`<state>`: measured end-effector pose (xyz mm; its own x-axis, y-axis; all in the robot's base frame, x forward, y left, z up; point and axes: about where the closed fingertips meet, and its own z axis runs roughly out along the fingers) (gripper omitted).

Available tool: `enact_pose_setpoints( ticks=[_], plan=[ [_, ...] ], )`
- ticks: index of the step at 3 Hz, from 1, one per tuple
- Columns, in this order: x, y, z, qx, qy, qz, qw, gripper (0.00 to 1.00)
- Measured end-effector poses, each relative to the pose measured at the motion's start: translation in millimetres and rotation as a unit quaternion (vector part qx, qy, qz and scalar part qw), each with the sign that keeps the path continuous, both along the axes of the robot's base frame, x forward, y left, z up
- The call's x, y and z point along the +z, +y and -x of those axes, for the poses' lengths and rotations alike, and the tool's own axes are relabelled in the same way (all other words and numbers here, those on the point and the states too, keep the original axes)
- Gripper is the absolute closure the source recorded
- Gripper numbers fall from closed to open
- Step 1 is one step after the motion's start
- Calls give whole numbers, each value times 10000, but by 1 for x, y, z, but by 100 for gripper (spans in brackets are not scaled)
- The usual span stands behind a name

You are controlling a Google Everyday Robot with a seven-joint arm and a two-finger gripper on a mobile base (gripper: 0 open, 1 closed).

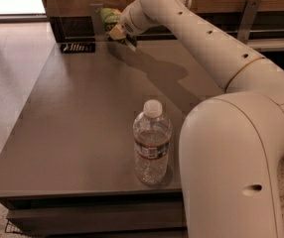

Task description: Move green jalapeno chip bag near rxbar chocolate

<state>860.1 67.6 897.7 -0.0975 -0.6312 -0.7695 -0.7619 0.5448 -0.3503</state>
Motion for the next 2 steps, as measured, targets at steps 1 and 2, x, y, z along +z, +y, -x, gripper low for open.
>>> enact_pose_setpoints(
  ticks=[1,2],
  plan=[
    [-4,3,0,21,25,5,10000,44],
    [-6,5,0,34,40,9,10000,22]
  ],
)
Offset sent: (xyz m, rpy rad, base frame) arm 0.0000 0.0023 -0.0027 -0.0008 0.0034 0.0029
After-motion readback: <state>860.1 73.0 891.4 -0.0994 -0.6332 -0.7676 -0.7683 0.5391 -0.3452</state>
